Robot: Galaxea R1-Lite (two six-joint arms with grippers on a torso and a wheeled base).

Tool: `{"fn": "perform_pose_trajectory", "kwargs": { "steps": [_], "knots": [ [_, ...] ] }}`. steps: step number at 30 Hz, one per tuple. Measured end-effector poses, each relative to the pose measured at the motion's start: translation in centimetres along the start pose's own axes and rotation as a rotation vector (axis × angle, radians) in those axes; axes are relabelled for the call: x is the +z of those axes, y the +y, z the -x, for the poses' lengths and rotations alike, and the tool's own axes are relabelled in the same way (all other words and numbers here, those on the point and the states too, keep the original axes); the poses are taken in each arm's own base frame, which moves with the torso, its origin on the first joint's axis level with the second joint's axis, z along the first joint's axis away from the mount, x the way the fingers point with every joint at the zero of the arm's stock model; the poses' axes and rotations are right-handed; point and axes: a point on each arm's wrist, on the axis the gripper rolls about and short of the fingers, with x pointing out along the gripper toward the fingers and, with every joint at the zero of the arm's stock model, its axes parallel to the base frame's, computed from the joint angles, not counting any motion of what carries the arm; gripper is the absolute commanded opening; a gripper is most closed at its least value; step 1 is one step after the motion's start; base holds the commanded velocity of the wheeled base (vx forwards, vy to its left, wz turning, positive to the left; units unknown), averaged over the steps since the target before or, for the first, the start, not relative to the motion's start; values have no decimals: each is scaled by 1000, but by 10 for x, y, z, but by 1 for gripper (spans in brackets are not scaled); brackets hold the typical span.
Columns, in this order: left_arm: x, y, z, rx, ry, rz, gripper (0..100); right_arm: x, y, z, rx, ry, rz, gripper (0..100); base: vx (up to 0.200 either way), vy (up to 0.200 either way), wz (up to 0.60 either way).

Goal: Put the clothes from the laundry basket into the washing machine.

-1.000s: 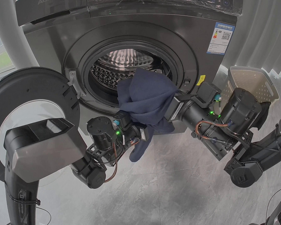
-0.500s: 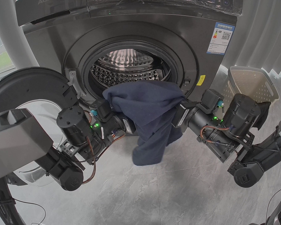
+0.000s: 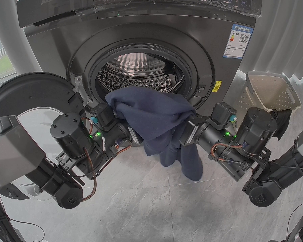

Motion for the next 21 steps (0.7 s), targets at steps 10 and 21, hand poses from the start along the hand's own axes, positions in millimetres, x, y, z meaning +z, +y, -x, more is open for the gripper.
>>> {"fn": "perform_pose_trajectory", "kwargs": {
  "steps": [10, 21],
  "knots": [
    [1, -1, 1, -1, -2, 5, 0, -2, 1, 1, 4, 5, -1, 100, 0, 0, 0],
    [9, -1, 2, -3, -23, 79, 0, -24, 4, 15, 22, 111, 15, 100, 0, 0, 0]
  ]
}}
